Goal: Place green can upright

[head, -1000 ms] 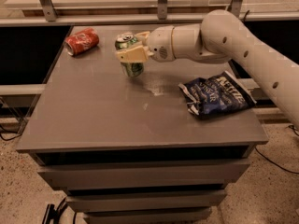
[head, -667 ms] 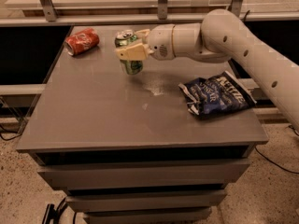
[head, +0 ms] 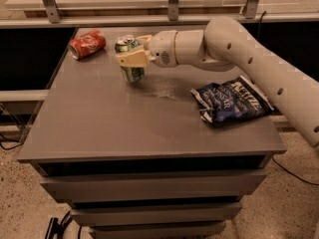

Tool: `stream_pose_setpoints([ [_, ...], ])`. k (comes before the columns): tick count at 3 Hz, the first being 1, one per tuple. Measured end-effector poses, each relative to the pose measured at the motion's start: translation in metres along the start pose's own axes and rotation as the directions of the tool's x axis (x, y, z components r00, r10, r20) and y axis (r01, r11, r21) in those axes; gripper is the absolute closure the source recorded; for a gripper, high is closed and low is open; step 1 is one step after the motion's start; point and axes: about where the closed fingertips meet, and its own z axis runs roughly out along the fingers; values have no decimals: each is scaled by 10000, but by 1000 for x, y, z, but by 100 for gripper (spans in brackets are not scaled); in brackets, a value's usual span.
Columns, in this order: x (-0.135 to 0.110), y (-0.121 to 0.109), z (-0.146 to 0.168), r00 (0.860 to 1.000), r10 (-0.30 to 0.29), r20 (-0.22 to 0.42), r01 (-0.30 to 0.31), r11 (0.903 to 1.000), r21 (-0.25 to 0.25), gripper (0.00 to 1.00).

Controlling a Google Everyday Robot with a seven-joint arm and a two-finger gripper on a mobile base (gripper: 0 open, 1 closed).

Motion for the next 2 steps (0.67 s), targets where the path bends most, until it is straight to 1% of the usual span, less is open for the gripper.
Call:
stream_pose_setpoints([
  [2,8,9,15,9996,283,-68,-282,9996,91,13],
])
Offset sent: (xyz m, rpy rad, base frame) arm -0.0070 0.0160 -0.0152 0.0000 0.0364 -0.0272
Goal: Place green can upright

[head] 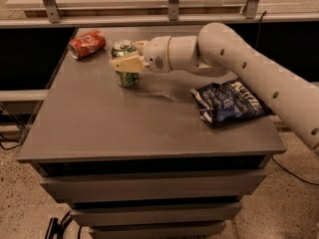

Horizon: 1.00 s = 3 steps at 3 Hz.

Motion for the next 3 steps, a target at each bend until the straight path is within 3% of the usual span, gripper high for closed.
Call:
stream_pose_setpoints([
  [1,4,3,2,9999,106,-49,-106,9999,40,0],
  [3,3,3,-2,9989,201,-417,-207,9997,-127,0],
])
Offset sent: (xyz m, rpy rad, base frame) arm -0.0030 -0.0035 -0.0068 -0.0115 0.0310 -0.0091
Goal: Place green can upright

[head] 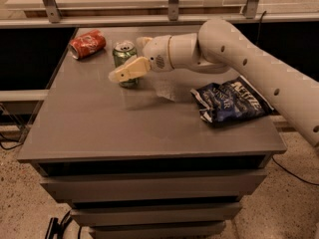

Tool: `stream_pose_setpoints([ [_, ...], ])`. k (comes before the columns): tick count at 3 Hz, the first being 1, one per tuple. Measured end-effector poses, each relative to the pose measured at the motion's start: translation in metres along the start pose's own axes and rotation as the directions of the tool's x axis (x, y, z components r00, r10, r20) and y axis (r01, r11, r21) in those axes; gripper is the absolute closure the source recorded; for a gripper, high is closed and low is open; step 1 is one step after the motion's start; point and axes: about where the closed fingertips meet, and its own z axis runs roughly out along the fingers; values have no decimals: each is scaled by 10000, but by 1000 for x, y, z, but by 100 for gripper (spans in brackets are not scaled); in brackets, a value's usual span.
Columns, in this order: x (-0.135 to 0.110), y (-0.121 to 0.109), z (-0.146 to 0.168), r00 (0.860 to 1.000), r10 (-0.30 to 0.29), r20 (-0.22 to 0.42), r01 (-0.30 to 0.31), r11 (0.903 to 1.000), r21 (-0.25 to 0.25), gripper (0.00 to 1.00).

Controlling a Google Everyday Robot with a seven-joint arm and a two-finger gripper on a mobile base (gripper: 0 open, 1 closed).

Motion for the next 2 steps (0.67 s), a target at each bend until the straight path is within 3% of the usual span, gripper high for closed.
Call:
stream_pose_setpoints([
  [1,0,2,-8,9989,120,-446,-127,9998,-174,0],
  [2,1,2,-9,9987,148,-488,-158,9997,-208,0],
])
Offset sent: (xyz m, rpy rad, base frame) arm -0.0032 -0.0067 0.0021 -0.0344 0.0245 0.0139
